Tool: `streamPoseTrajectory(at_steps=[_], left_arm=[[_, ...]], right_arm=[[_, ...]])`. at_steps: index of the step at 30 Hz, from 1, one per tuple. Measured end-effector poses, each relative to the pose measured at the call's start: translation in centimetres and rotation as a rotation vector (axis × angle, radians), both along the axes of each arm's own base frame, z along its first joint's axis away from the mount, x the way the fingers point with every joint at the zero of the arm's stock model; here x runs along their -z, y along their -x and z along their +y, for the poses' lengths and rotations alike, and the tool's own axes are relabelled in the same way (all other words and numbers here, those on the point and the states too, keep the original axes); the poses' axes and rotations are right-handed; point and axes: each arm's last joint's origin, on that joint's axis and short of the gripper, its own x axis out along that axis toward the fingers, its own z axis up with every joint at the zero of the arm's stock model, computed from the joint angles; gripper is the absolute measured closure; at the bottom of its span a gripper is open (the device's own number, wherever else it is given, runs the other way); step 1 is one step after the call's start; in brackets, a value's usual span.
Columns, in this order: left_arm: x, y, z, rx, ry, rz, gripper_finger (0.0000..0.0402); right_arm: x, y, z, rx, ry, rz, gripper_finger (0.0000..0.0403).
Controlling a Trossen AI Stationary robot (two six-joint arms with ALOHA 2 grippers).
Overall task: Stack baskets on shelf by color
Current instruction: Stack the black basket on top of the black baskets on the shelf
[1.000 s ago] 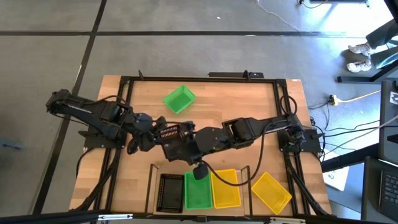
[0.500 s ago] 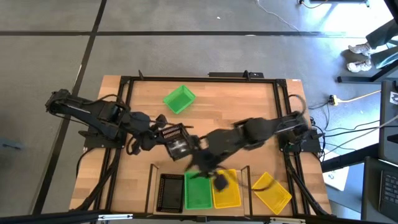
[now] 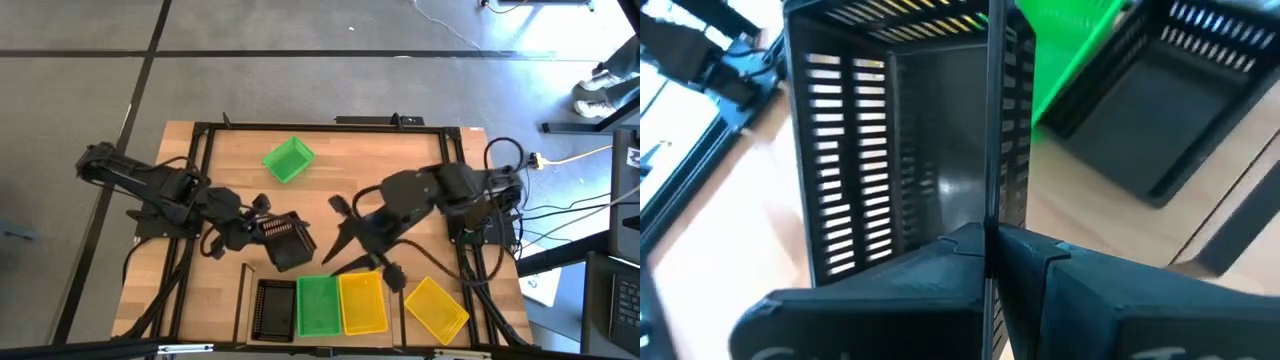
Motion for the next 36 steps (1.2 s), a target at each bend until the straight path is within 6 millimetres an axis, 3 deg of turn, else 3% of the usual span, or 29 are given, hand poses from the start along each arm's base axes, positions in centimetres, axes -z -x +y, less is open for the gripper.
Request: streamPoseTrajectory(at_steps=[5,9,13,26,36], left_arm=[[0.0,0.7,-1.8,0.075,0.037,0.012,0.0401],[0.0,1.3,-3.0,0.120,0.054,0.023,0.0401],[0.1,1.7,-4.0,0.176,0.048,0.024,0.0401],[2.8,0.3,-7.2,0.322,-0.216,0.043,0.0401],[3.0,1.0,-9.1,0.458,-0.194,0.022,0.0401]], right_arm=[[0.9,-0.3,0.1,0.019,0.033,0.049,0.0286],[-0.8,1.2,-0.7,0.053,0.025,-0.009,0.0286],[-0.1,0.9,-0.6,0.063,0.044,0.028,0.0286],[-0.4,1.1,-0.8,0.091,-0.006,0.053,0.0286],[-0.3,0.9,-1.1,0.189,0.030,0.042,0.0286]])
